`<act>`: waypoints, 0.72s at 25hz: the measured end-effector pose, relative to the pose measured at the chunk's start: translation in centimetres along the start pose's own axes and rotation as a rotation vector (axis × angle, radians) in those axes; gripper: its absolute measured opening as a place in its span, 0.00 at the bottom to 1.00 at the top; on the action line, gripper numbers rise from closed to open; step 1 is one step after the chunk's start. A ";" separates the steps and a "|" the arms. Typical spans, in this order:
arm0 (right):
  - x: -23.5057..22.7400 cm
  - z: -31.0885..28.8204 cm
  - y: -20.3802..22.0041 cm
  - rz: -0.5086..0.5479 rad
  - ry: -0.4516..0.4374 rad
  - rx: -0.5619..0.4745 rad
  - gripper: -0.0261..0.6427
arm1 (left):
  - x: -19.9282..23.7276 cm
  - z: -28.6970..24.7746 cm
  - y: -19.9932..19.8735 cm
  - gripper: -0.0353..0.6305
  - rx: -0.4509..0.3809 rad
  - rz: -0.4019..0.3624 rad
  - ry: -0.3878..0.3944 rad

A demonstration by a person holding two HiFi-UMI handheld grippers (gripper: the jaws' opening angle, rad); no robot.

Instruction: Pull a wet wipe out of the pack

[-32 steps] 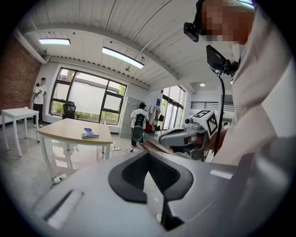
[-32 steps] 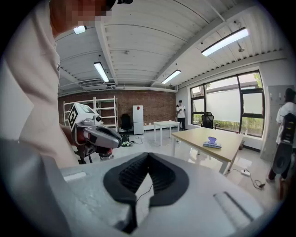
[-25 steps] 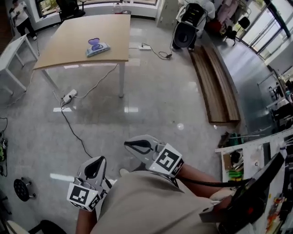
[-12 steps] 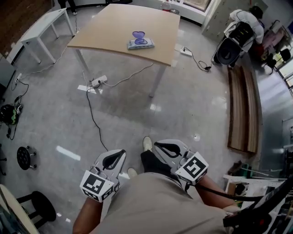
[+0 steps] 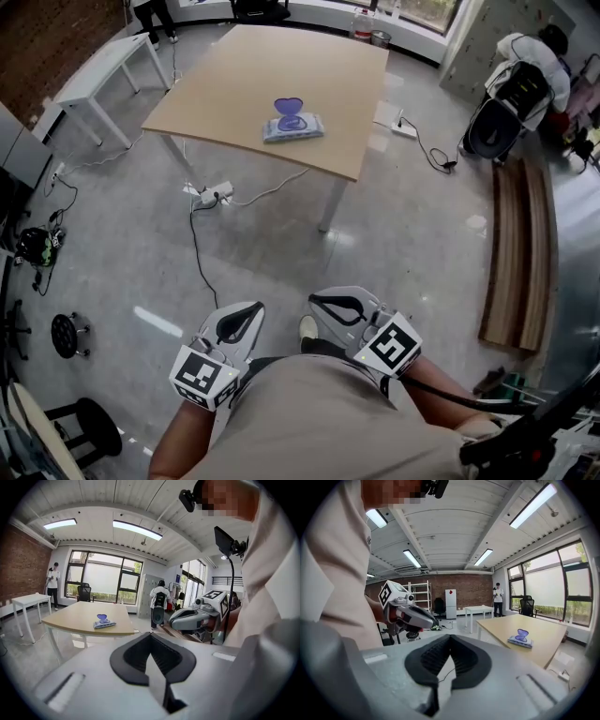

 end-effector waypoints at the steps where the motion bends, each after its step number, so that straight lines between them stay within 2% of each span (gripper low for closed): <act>1: -1.7 0.3 0.0 0.014 -0.005 0.004 0.04 | 0.3 -1.7 -0.6 0.06 -0.003 -0.010 -0.002; 3: -4.6 0.6 0.0 0.026 -0.006 0.007 0.04 | 0.9 -4.9 -1.5 0.06 0.000 -0.019 -0.003; 8: -10.6 0.7 -0.7 -0.023 0.034 -0.025 0.04 | 3.1 -10.9 -3.2 0.06 0.024 -0.022 0.032; 13: -17.8 -0.2 -1.2 -0.053 0.086 -0.019 0.04 | 6.9 -18.1 -3.6 0.06 0.045 -0.031 0.101; 18: -25.1 -2.3 -2.2 -0.094 0.158 -0.004 0.04 | 12.5 -25.4 -3.9 0.06 0.017 -0.039 0.157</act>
Point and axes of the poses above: the fingertips, and each gripper's own axes: z backward along the fingers, x to its left, y out of its underside, the point moved 5 cm from there along z, backward along the fingers, and after that the axes turned 13 degrees about -z, right-handed, at the moved point
